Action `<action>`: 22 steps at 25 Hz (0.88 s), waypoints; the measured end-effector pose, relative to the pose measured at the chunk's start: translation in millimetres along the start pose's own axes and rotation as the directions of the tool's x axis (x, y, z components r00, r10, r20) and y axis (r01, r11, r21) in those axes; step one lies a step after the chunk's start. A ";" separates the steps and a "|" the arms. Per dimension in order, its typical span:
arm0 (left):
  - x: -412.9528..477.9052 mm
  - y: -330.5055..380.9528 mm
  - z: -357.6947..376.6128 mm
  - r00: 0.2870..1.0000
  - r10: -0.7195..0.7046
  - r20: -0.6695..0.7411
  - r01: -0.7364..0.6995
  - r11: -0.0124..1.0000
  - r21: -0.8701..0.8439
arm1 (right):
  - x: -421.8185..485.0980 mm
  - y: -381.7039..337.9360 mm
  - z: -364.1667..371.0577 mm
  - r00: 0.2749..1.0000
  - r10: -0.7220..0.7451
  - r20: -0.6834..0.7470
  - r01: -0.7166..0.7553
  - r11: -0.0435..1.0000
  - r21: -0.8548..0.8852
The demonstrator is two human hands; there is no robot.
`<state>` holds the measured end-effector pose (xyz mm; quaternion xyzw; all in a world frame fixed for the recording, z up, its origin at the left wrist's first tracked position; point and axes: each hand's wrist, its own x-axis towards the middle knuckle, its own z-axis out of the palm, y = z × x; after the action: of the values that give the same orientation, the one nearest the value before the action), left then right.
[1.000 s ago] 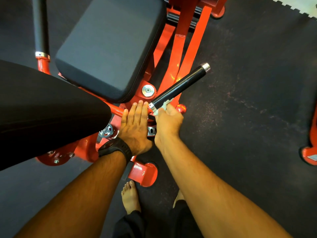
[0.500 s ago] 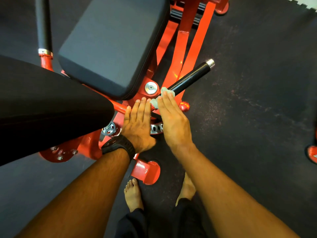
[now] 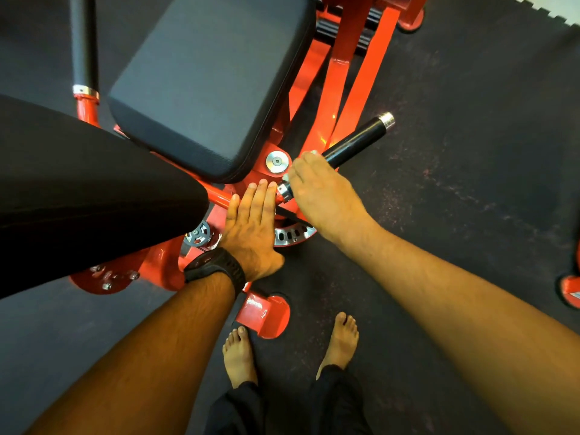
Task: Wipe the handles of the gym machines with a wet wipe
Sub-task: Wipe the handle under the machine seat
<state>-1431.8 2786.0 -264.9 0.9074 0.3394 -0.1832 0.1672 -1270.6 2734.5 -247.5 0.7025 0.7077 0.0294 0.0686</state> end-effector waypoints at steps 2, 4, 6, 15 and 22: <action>-1.1 0.6 -0.6 1.000 0.003 -0.007 -0.003 1.000 0.000 | 6.8 12.7 -7.1 0.998 -0.066 0.022 0.067 0.998 -0.023; -2.5 1.0 0.0 1.000 -0.002 -0.028 0.001 1.000 -0.015 | 13.7 24.6 -18.1 0.997 0.065 0.030 -0.067 0.994 0.086; -3.2 0.1 -0.1 1.000 -0.011 -0.030 0.010 1.000 -0.025 | 18.4 19.5 -23.7 0.984 0.077 0.161 -0.090 0.993 0.079; -1.5 1.0 2.1 0.999 -0.022 -0.031 0.022 1.000 -0.019 | 33.7 24.7 -31.7 0.950 0.013 0.313 -0.027 0.999 0.039; -1.3 2.1 1.7 0.999 -0.027 -0.039 0.027 1.000 -0.006 | -2.9 40.8 -12.1 0.996 0.058 0.066 -0.060 0.998 0.028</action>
<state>-1431.7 2783.0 -265.4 0.9056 0.3554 -0.1667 0.1605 -1231.8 2732.7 -229.8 0.7247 0.6844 -0.0020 0.0801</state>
